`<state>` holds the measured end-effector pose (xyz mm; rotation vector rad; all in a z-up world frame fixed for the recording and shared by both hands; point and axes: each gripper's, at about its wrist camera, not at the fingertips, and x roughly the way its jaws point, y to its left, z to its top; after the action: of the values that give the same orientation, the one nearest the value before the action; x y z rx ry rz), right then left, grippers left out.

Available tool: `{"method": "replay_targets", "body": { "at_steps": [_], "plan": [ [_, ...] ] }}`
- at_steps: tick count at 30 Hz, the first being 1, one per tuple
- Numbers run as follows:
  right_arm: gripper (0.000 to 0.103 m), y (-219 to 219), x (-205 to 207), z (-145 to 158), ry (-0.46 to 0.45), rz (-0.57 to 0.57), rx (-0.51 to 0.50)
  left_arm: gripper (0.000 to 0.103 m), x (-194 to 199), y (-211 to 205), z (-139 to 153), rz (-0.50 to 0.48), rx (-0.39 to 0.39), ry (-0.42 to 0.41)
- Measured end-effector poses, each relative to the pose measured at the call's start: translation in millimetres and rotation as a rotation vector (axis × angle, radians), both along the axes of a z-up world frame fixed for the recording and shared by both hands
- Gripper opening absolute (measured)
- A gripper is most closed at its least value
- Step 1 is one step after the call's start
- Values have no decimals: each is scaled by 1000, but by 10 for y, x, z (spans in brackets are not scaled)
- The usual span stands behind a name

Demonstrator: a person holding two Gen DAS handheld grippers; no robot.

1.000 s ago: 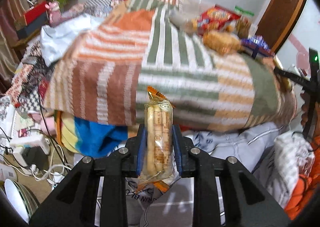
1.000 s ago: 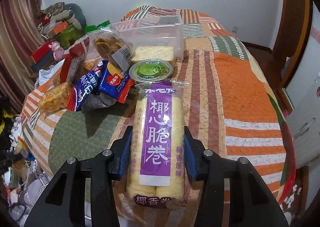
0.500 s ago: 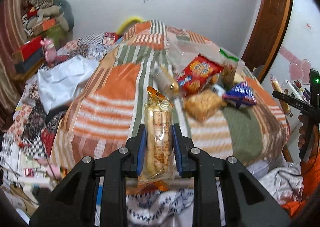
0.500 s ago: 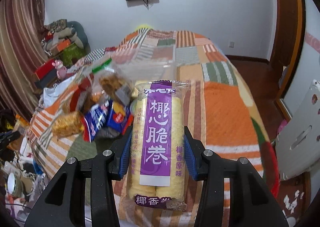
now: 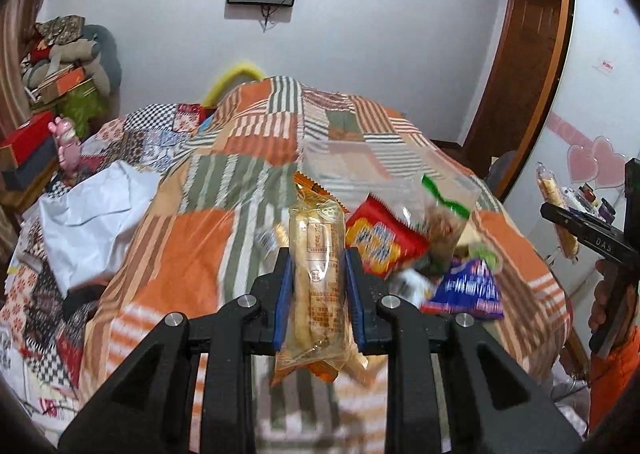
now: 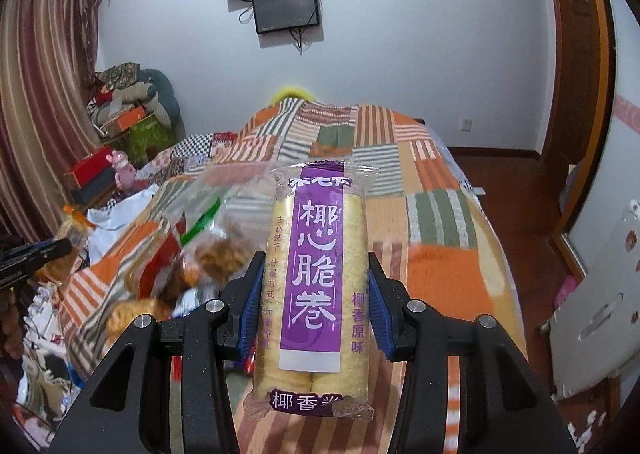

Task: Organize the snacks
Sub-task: 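Carry both packs over the clear plastic box and open both grippers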

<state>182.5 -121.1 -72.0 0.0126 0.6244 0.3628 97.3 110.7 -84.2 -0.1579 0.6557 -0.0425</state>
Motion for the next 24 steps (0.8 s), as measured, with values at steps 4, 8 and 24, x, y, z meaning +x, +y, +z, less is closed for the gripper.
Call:
{"method": "replay_targets", "body": {
  "at_steps": [4,8,24],
  "plan": [
    [43,54,169,28,-18,2,0,25,308,-59,45,-12,-15,-7],
    [43,116,360,65,-34,4,0,25,613,-112,101,-30,-16,-12],
    [43,452,977,-10,-35,68,-35,25,1716,-343,-54,-80,-5,47]
  ]
}}
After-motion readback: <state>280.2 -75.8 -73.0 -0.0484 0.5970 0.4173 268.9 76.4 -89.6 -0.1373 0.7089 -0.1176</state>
